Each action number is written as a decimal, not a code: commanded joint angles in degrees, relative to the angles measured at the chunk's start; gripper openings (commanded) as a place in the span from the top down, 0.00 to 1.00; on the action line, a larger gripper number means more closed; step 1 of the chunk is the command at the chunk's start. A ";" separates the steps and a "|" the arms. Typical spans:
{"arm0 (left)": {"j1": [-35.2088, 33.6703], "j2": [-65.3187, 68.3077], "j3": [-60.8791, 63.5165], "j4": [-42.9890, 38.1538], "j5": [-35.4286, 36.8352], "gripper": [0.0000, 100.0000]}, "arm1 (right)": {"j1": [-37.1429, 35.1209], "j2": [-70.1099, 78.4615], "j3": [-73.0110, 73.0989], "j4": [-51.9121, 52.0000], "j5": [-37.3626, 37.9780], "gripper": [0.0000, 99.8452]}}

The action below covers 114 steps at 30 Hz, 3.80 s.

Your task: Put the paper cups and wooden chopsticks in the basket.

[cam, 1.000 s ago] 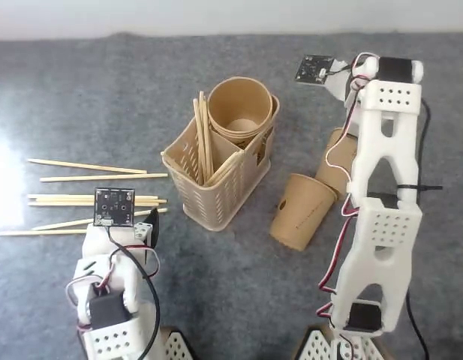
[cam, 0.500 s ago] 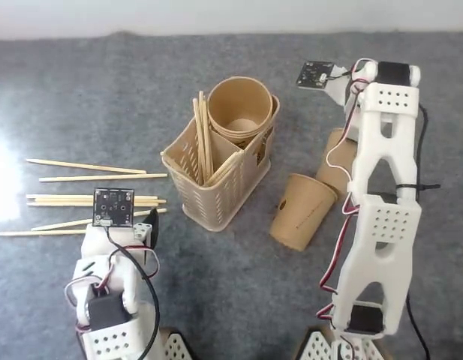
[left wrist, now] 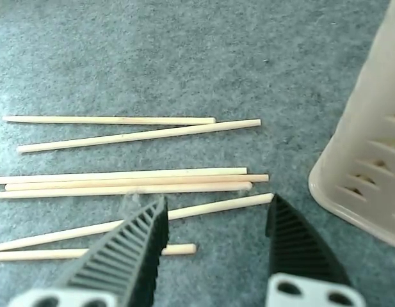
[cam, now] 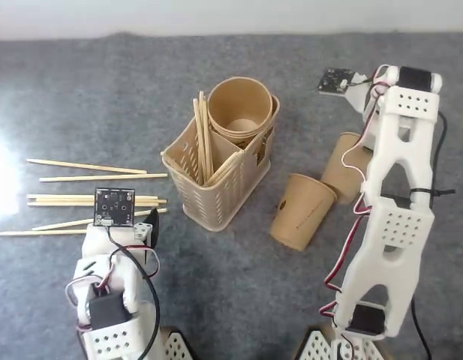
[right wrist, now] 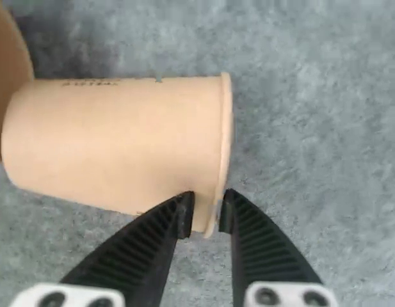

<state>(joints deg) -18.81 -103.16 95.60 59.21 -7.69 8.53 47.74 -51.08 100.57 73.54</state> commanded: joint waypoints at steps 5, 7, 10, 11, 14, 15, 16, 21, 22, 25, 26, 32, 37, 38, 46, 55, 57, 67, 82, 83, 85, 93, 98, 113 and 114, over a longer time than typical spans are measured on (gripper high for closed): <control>0.35 -1.05 -0.22 -1.49 -0.44 0.76 | -0.04 0.66 6.51 1.80 4.13 0.98; 0.35 -1.05 -0.22 -1.49 -0.44 0.76 | -0.04 0.66 6.24 1.63 4.92 0.99; 0.35 -1.05 -0.22 -1.49 -0.44 0.76 | 0.04 0.04 6.07 1.63 5.36 0.99; 0.35 -1.05 -0.22 -1.49 -0.44 0.76 | 0.04 -0.84 5.89 1.63 5.27 0.99; 0.35 -1.05 -0.22 -1.49 -0.44 0.76 | -0.04 -5.14 5.80 1.45 4.40 0.99; 0.35 -1.05 -0.22 -1.49 -0.44 0.76 | -0.13 -7.16 5.80 1.36 4.13 0.99; 0.35 -1.05 -0.22 -1.49 -0.44 0.76 | -0.22 -9.27 5.80 1.19 4.04 0.99; 0.35 -1.05 -0.22 -1.49 -0.44 0.76 | 0.04 -20.97 5.80 -4.97 2.11 0.99; 0.35 -1.05 -0.22 -1.49 -0.44 0.76 | 0.04 -23.08 5.80 -6.29 0.97 0.99; 0.35 -1.05 -0.22 -1.49 -0.44 0.76 | 0.13 -28.70 5.80 -8.22 -2.20 0.99; 0.35 -1.05 -0.22 -1.49 -0.44 0.76 | -0.04 -30.20 5.80 -8.31 -3.16 0.99; 0.35 -1.05 -0.22 -1.49 -0.44 0.76 | -2.68 -38.11 5.80 -9.63 -8.18 0.99; 0.35 -1.05 -0.22 -1.49 -0.44 0.76 | -8.75 -48.13 5.80 -11.74 -10.55 0.99; 0.35 -1.05 -0.22 -1.49 -0.44 0.76 | -10.59 -50.51 5.80 -11.74 -10.55 0.99; 0.35 -1.05 -0.31 -1.23 -0.44 0.76 | -22.11 -61.14 5.89 -11.74 -12.04 0.99; 0.35 -1.05 -0.31 -1.14 -0.44 0.76 | -28.88 -60.26 6.33 -25.27 -12.04 0.99; 0.35 -1.05 -0.31 -1.14 -0.44 0.76 | -29.76 -58.33 6.59 -25.45 -12.40 0.99; 0.44 -1.05 -0.31 -1.32 -0.44 0.76 | -19.82 -55.52 8.62 -5.76 -23.74 0.99; 0.35 -1.05 -5.32 3.96 0.35 0.76 | 3.21 -47.60 32.97 1.63 -12.66 0.85; 0.35 -1.05 -6.55 4.75 1.41 0.76 | 3.03 -48.22 35.16 1.45 -10.55 0.82; 0.26 -1.05 -7.34 5.19 2.55 0.76 | 2.59 -49.19 38.68 1.36 -6.07 0.80; 0.00 -1.05 -5.93 5.01 2.73 0.76 | -0.04 -47.69 48.88 -0.48 3.78 0.81; 0.00 -1.05 -2.15 2.11 1.32 0.76 | -0.40 -43.65 50.29 -3.91 3.87 0.81; 0.35 -1.05 -1.54 1.41 0.26 0.76 | -3.47 -46.64 55.65 -2.95 3.60 0.81; 0.35 -1.05 -1.54 1.41 0.26 0.76 | -3.65 -48.48 54.77 -2.86 3.60 0.81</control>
<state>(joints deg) -18.81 -103.16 94.37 62.02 -6.90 6.07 6.51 5.10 97.14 76.62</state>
